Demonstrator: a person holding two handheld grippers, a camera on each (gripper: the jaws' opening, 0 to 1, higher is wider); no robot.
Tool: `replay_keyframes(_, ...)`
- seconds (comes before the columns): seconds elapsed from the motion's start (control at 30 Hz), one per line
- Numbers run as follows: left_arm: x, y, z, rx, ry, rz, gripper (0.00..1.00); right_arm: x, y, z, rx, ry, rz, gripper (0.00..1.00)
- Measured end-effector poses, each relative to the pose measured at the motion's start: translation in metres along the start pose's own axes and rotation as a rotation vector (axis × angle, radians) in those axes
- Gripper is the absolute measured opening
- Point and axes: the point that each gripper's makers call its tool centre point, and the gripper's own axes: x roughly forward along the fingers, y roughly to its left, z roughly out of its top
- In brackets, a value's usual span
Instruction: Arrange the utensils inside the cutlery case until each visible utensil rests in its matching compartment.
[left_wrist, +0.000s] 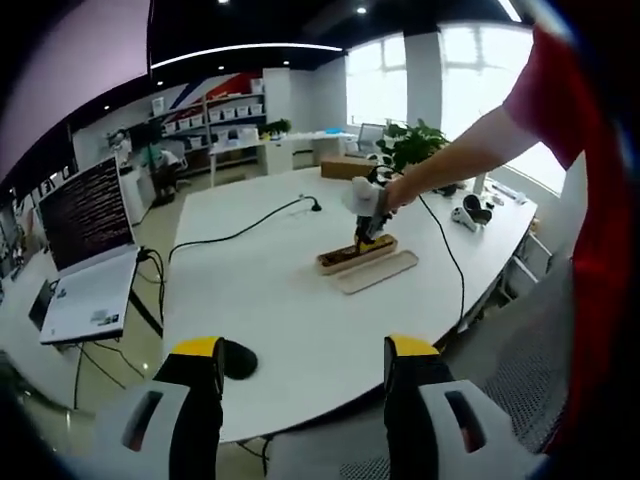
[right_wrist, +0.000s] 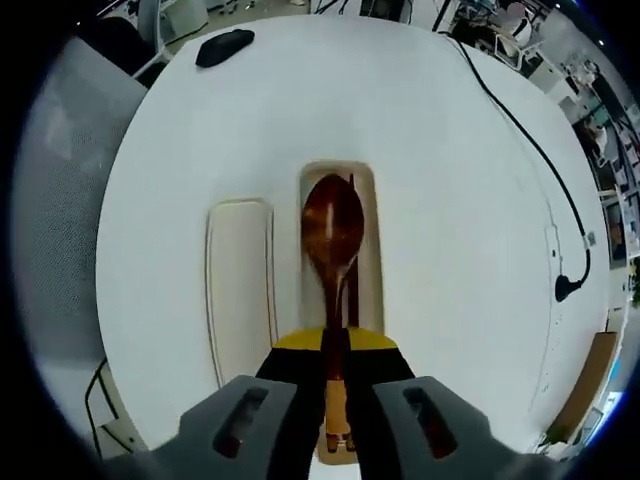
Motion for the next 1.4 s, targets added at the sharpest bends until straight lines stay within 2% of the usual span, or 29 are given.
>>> replay_keyframes(0.1,-0.003,0.004,0.003,0.029,0.005,0.011,0.66,-0.004,0.000,-0.001,0.020,-0.016,0.008,0.04)
replay_keyframes(0.3,-0.010,0.012,0.016,0.047,-0.024,0.028,0.67,-0.011,-0.007,-0.001,0.051,-0.045,-0.010,0.10)
replay_keyframes(0.47,-0.009,0.009,0.018,0.058,-0.033,0.014,0.67,-0.028,-0.007,-0.002,0.082,-0.077,-0.066,0.11)
replay_keyframes(0.63,-0.007,0.003,0.026,0.054,-0.067,-0.026,0.66,-0.050,0.011,-0.013,0.102,-0.076,-0.090,0.11)
replay_keyframes(0.8,-0.006,-0.001,0.028,0.087,-0.065,-0.056,0.66,-0.070,0.020,-0.021,0.131,-0.109,-0.118,0.12)
replay_keyframes(0.9,-0.004,-0.003,0.025,0.078,-0.067,-0.080,0.66,-0.078,0.025,-0.025,0.143,-0.118,-0.137,0.13)
replay_keyframes(0.97,-0.001,-0.009,0.022,0.049,-0.063,-0.114,0.66,-0.083,0.035,-0.029,0.141,-0.121,-0.137,0.15)
replay_keyframes(1.1,0.004,-0.020,0.022,0.072,-0.065,-0.144,0.66,-0.091,0.046,-0.036,0.147,-0.131,-0.154,0.21)
replay_keyframes(1.2,0.009,-0.027,0.027,0.108,-0.081,-0.164,0.65,-0.101,0.056,-0.039,0.182,-0.162,-0.182,0.22)
replay_keyframes(1.3,0.013,-0.034,0.032,0.153,-0.092,-0.192,0.59,-0.110,0.068,-0.040,0.212,-0.192,-0.214,0.25)
replay_keyframes(1.4,0.016,-0.037,0.036,0.166,-0.091,-0.197,0.62,-0.118,0.081,-0.039,0.220,-0.242,-0.243,0.28)
